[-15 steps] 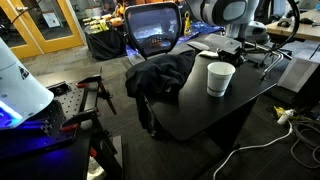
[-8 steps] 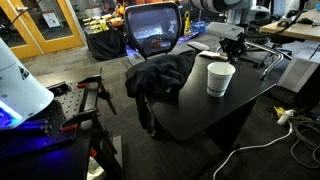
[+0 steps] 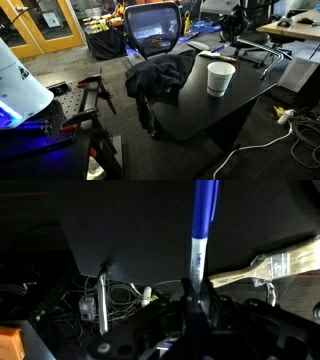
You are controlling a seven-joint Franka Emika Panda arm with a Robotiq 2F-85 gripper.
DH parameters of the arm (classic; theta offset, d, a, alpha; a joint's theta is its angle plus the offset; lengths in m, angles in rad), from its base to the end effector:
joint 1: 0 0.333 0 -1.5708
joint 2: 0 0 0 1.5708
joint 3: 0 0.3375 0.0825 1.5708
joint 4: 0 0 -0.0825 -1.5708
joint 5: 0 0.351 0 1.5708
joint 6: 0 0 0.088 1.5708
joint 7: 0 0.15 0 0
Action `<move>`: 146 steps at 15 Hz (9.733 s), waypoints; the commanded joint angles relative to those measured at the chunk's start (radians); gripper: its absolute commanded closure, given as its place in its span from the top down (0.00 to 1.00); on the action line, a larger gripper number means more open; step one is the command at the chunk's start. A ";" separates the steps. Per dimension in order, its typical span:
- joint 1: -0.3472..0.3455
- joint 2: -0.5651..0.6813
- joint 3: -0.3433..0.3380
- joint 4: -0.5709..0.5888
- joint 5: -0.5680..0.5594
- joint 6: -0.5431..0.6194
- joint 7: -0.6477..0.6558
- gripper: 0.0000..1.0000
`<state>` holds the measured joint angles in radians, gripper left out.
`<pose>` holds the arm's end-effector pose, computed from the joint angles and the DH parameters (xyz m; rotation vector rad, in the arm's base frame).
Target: Put the blue pen inside the white cup
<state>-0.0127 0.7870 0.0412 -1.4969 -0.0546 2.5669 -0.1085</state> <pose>0.7430 0.0149 0.2265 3.0802 0.2505 0.4407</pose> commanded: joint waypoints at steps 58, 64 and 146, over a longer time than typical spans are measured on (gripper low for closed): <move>1.165 0.229 -1.315 -0.571 0.057 0.334 1.228 0.03; 1.135 0.245 -1.300 -0.547 0.048 0.232 1.220 0.03; 0.266 -0.463 -0.315 -0.492 -0.255 -0.171 0.451 1.00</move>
<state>0.3384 0.3335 -0.3631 -1.9922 -0.2663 2.4045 0.3150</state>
